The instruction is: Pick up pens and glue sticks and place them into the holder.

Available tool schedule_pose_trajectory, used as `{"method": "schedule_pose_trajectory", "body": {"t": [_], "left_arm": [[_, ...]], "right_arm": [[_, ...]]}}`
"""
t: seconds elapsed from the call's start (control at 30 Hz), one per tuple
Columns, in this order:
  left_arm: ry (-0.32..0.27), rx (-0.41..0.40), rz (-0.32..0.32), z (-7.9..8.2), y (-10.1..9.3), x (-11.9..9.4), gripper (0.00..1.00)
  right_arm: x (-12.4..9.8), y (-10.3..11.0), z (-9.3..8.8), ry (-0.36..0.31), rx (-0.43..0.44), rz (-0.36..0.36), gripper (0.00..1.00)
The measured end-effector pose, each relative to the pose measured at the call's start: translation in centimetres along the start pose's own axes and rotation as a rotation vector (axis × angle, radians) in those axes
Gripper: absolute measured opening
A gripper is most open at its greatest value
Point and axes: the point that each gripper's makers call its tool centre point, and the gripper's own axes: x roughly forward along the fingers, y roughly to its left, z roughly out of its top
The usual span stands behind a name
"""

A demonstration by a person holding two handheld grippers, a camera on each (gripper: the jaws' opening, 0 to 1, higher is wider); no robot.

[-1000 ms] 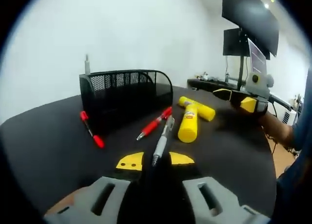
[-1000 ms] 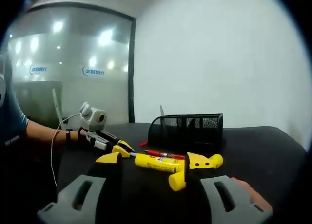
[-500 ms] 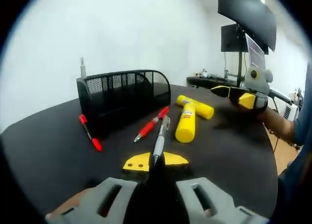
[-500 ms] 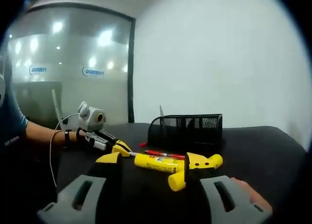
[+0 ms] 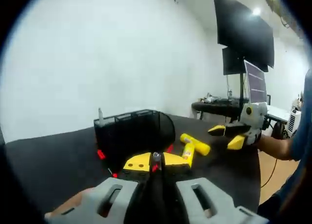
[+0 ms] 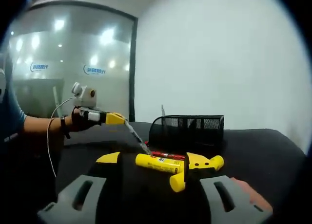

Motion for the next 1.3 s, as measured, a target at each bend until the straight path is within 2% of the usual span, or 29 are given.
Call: {"method": "schedule_pose_trajectory", "body": {"t": [0.13,0.23,0.33,0.47,0.5,0.6,0.73,0.97,1.07,1.3], "left_arm": [[-0.013,0.032,-0.009,1.2,-0.6,-0.2,0.09],[-0.019,0.056,-0.006,1.5,-1.0,-0.3,0.09],[-0.020,0.062,-0.016,1.8,-1.4,-0.5,0.09],[-0.019,0.068,-0.022,1.8,-1.7,-0.5,0.09],[-0.019,0.068,-0.020,1.8,-1.7,-0.5,0.09],[-0.021,0.065,-0.021,1.7,-1.8,-0.5,0.09],[-0.025,0.068,-0.028,1.8,-2.1,-0.6,0.09],[-0.040,0.071,-0.033,2.3,-2.5,-0.7,0.09],[-0.046,0.069,-0.033,2.4,-2.7,-0.7,0.09],[-0.039,0.074,-0.043,1.8,-3.4,-0.4,0.09]], "right_arm": [[1.6,1.0,-0.5,0.047,-0.043,0.009,0.45],[3.9,3.9,-0.3,0.063,-0.032,0.090,0.45],[5.9,5.3,0.6,0.053,-0.049,0.096,0.44],[8.3,6.9,1.3,0.040,0.013,0.101,0.35],[8.7,7.5,1.1,0.057,0.037,0.112,0.32],[9.7,8.4,0.5,0.074,0.085,0.121,0.31],[10.5,8.1,0.2,0.067,0.134,0.089,0.23],[10.9,7.6,0.0,0.051,0.135,0.059,0.19],[10.7,7.8,0.0,0.036,0.157,0.067,0.17],[10.6,7.8,-0.2,0.041,0.123,0.054,0.11]]}}
